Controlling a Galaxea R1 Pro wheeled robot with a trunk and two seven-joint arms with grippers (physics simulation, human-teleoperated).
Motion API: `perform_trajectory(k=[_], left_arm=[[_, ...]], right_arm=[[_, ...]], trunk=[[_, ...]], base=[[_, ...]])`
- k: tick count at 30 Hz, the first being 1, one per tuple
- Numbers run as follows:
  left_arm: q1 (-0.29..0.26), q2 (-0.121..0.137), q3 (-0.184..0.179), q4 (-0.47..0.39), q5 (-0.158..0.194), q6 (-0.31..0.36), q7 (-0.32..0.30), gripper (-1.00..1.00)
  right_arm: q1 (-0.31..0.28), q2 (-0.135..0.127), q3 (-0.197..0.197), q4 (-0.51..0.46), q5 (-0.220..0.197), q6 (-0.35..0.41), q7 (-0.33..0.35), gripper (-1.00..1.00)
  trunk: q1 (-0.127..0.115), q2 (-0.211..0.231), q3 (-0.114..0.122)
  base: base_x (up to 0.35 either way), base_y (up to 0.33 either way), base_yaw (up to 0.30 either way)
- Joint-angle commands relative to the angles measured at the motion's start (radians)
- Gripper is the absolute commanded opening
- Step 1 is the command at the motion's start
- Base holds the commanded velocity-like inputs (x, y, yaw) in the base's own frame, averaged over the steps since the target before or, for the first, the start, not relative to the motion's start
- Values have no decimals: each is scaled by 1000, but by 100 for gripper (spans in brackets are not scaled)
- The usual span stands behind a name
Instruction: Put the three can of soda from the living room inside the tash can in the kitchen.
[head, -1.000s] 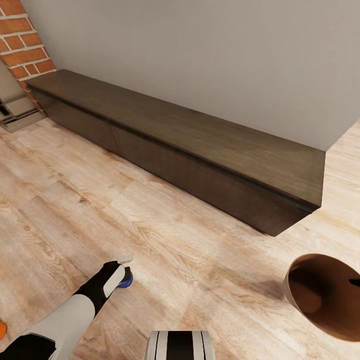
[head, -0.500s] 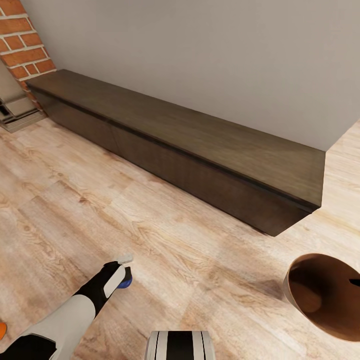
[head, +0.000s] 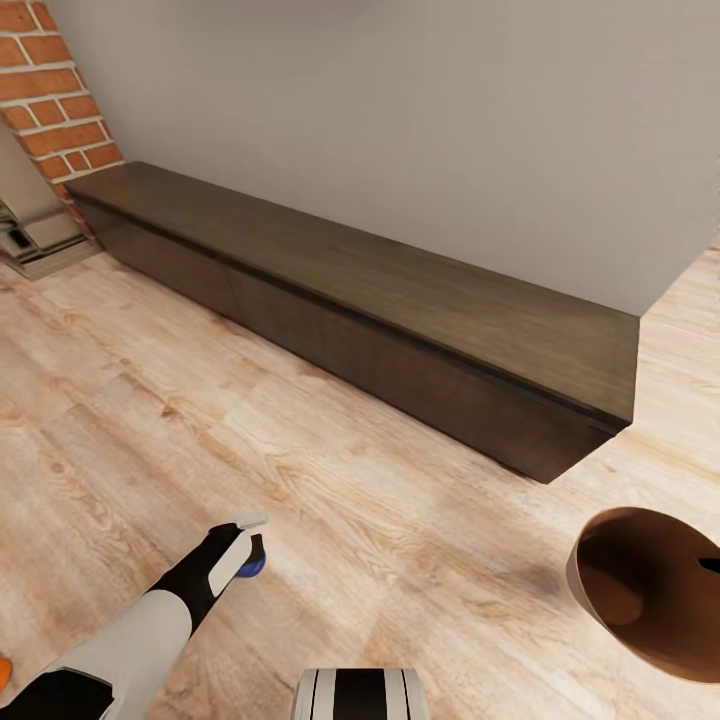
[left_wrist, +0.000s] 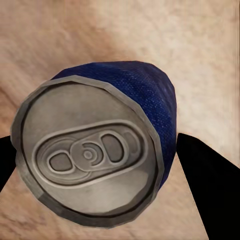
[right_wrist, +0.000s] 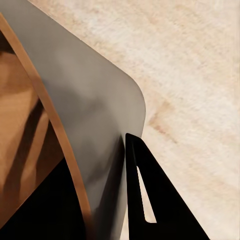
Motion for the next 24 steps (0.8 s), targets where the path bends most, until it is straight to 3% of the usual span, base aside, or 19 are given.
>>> perform_trajectory(k=[1, 5, 10, 12, 17, 19, 21, 23, 24], left_arm=[[0, 0, 0, 0, 1, 0, 0, -100], [3, -2, -2, -12, 1, 0, 0, -100], [41, -17, -3, -122, 1, 10, 24, -100], [102, -22, -3, -296, 9, 63, 97, -100], [199, -25, -1, -586, 14, 181, 163, -100], [235, -26, 3, -690, 14, 222, 180, -100], [251, -25, 5, -727, 14, 233, 188, -100], [285, -25, 7, -811, 20, 255, 201, -100], [292, -25, 7, -830, 23, 262, 205, -100]], right_arm=[[0, 0, 0, 0, -5, 4, 2, -100], [0, 1, 0, 0, -6, 5, 2, -100], [-1, 16, 6, -60, -3, 72, -2, -100], [-2, 23, 9, -82, -1, 109, -6, -100], [-5, 41, 18, -93, -1, 131, -7, -100], [-8, 86, 32, -96, 11, 149, -15, -100], [-9, 112, 41, -100, 29, 155, -24, -100], [-12, 165, 53, -126, 81, 164, -37, -100], [-13, 174, 54, -133, 88, 166, -38, -100]], trunk=[[0, 0, 4], [-2, 1, 19], [-4, 2, 39], [-5, 3, 47], [-8, 4, 66], [-9, 4, 74], [-9, 5, 81], [-10, 5, 89], [-11, 6, 93]], base=[[0, 0, 0], [0, 0, 0], [0, 0, 0], [0, 0, 0], [0, 0, 0], [0, 0, 0], [0, 0, 0], [0, 0, 0], [0, 0, 0]])
